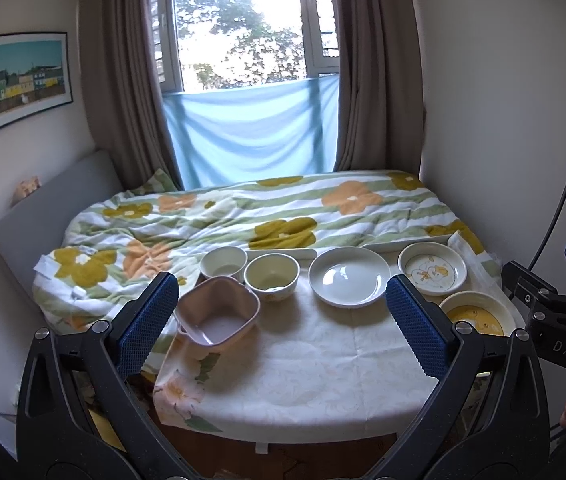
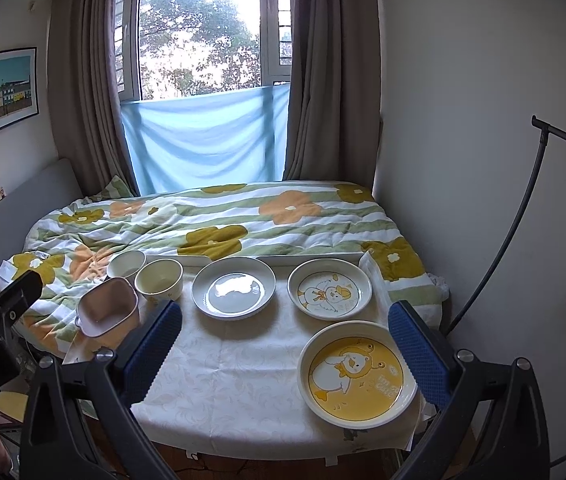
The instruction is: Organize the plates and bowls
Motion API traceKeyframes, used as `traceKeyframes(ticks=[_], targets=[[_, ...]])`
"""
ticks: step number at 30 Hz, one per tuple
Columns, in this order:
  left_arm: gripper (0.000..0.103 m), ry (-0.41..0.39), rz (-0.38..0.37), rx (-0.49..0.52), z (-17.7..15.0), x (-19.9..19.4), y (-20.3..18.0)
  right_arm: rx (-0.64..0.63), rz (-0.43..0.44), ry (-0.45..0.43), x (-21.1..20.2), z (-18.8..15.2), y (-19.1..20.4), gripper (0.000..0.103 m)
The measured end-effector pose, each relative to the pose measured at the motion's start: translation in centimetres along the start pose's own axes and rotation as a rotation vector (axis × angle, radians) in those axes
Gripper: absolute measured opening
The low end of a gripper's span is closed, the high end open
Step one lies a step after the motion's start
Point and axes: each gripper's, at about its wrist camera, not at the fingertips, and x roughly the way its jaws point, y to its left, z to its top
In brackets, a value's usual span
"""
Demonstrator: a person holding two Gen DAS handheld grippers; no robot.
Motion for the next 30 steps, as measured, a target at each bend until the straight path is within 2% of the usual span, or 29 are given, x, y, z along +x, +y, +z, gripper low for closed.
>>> traceKeyframes(ticks=[20,30], targets=[[0.103,-0.001,0.036,-0.011,-0.13,-0.04,0.36,-0.019,0.011,-0.009,-0.13,-0.41,0.61,0.103],[0.103,0.002,0.019,-0.021,-0.12,0.03,0.37,-0.020,0.011,-0.009,-0.20,-0.34,0.69,0.103]])
